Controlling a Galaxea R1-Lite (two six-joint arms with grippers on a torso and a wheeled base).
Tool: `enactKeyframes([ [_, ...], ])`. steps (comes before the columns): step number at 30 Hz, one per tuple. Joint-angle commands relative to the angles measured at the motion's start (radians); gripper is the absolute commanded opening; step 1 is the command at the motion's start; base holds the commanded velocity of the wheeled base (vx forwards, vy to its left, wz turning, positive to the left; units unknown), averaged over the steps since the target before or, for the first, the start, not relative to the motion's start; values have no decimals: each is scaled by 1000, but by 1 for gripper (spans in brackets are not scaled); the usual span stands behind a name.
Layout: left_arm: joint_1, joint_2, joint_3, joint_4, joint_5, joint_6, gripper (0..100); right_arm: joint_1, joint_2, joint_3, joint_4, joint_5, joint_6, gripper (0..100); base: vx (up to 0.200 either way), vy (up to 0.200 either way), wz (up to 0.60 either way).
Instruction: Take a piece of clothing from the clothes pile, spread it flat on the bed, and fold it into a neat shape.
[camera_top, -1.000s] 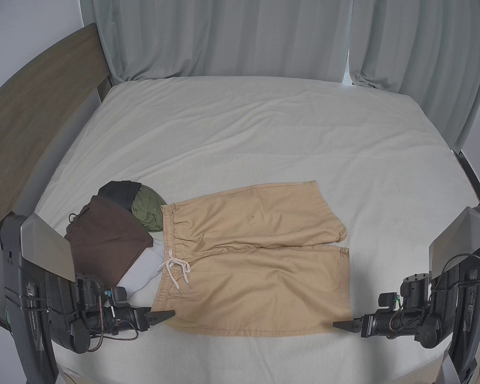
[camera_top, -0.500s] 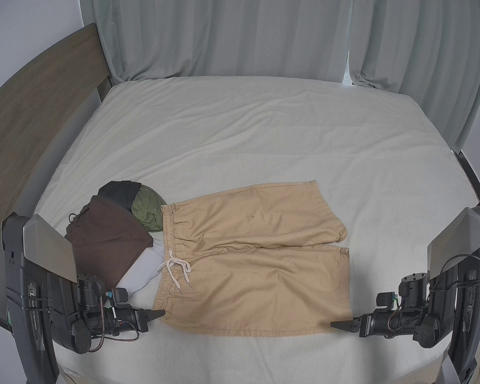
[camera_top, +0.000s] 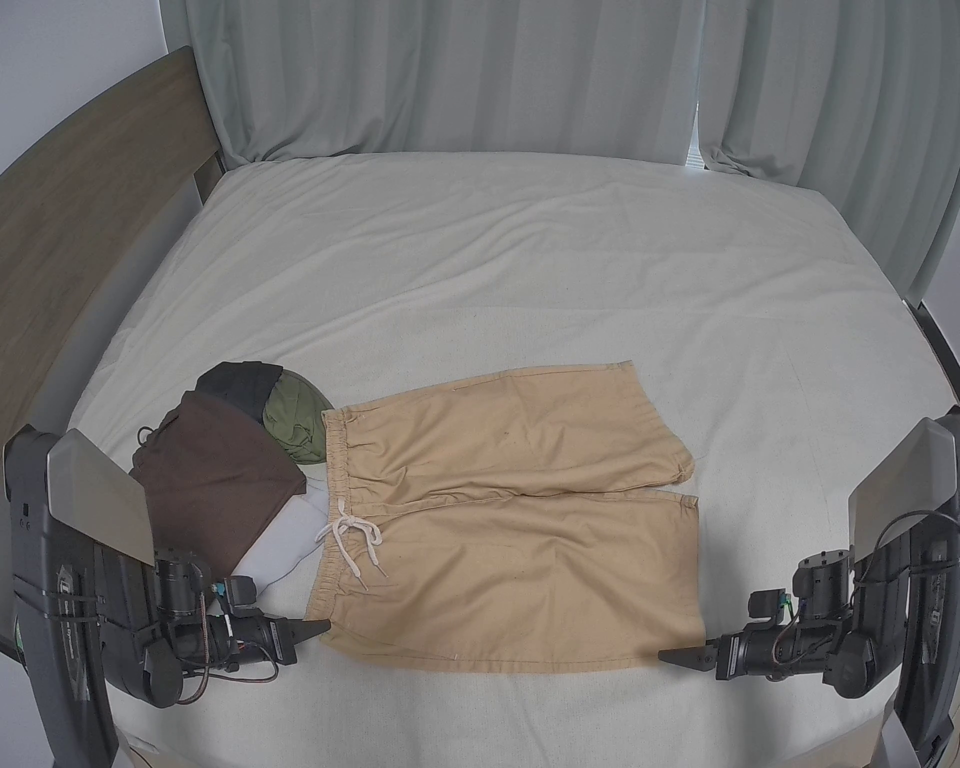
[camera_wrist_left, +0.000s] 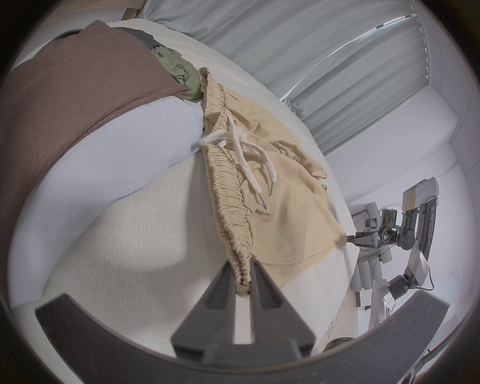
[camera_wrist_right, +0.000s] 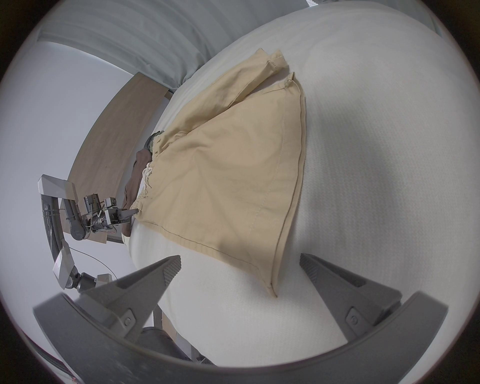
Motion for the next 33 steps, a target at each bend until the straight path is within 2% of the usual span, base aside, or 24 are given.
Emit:
enactKeyframes([
  [1,0,2,-2,-1,0,-1,0,1,20,-5,0,1,-4,0,0,0,0],
  [12,3,-4,4,-1,-6,-1,0,5,26,4,1,-2,-7,0,0,0,0],
  [17,14,-15,46,1,-71,-1,0,8,13,46,1,-1,-11,0,0,0,0],
  [24,19,-26,103,2,-75,12,0,11,11,49,9,-1,-13,0,0,0,0],
  [27,39,-21,124,4,-77,56,0,8,11,49,26,1,-39,0,0,0,0],
  [29,57,-10,135,6,-77,98,0,-2,-3,49,95,1,-91,0,0,0,0],
  [33,57,-4,156,4,-77,114,0,-17,-70,49,212,33,-148,0,0,0,0],
])
